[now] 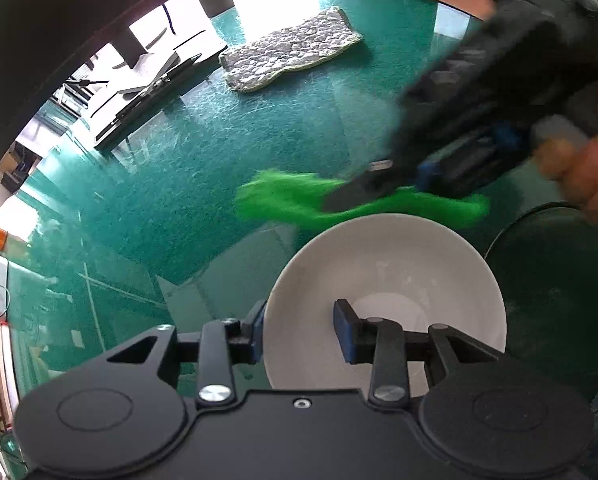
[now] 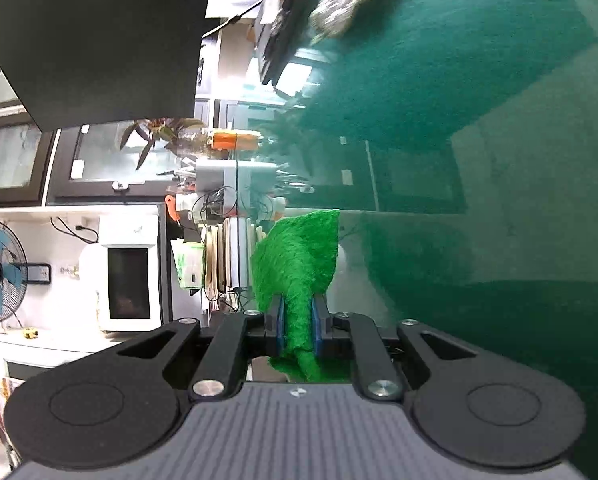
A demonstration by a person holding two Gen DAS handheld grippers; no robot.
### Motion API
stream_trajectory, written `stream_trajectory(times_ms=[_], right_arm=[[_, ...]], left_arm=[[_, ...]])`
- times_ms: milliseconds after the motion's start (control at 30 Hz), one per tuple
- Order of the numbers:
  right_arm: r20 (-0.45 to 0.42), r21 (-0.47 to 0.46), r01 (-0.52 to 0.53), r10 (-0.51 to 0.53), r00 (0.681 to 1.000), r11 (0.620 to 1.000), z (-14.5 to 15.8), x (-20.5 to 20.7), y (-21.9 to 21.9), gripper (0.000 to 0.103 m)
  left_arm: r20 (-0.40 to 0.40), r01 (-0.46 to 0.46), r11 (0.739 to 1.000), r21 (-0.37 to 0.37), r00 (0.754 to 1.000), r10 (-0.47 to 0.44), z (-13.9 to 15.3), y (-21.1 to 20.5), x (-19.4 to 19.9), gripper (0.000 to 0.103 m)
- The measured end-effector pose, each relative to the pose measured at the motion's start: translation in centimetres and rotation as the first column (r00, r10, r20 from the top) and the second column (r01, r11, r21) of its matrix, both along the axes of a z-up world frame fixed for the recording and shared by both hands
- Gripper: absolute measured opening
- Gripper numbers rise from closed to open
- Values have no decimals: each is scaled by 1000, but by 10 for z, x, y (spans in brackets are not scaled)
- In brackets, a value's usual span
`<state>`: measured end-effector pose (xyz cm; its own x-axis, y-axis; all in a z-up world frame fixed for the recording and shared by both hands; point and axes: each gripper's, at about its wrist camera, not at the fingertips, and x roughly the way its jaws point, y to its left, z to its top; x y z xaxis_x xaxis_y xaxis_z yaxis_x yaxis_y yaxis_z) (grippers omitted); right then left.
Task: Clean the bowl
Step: 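Keep wiping the bowl's outer wall with the cloth in the right gripper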
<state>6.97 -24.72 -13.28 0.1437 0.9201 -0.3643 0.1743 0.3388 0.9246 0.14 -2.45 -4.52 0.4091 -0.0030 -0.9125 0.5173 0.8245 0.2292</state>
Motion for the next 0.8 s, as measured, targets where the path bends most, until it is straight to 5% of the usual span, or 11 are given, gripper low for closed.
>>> stream_trajectory(times_ms=[233, 567, 800], right_arm=[[-52, -1, 23, -23, 998, 1000, -6, -24, -23, 14], [36, -23, -58, 59, 998, 998, -4, 26, 48, 15], [21, -36, -9, 10, 1000, 999, 1, 1, 4, 15]], left_arm=[[-3, 24, 1000, 7, 1000, -24, 0, -1, 0, 35], [6, 10, 1000, 18, 1000, -10, -1, -3, -1, 36], [18, 4, 1000, 14, 1000, -4, 0, -3, -1, 37]])
